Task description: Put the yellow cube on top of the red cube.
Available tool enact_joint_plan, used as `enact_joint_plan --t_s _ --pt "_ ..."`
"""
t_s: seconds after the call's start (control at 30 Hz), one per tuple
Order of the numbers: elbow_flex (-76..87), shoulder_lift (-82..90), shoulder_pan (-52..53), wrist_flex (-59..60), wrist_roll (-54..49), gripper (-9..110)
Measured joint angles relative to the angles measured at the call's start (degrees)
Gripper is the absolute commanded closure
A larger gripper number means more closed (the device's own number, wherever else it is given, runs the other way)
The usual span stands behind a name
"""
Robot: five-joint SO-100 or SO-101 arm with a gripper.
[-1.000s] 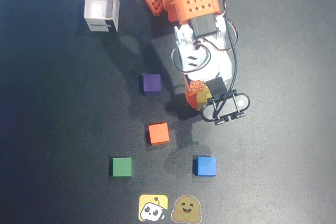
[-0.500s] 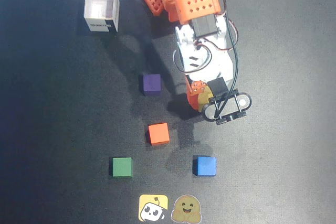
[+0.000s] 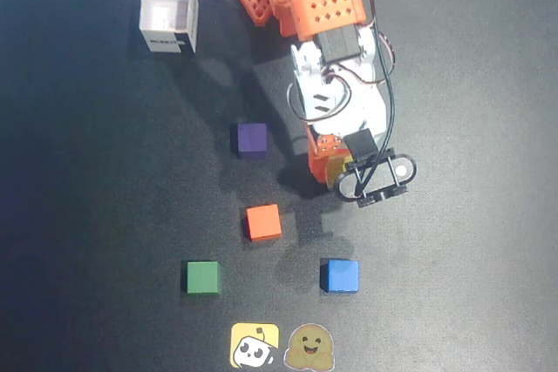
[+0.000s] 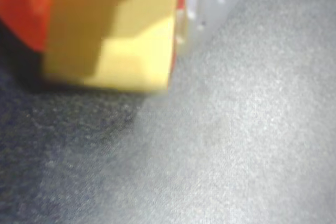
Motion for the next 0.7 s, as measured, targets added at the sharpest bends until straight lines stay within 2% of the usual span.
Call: enact_joint_plan --t_s 0.57,0.7 --pt "-0.1 0.0 0.0 0.5 0.3 84" --pt "-5.5 -4.2 0.0 1.3 0.5 84"
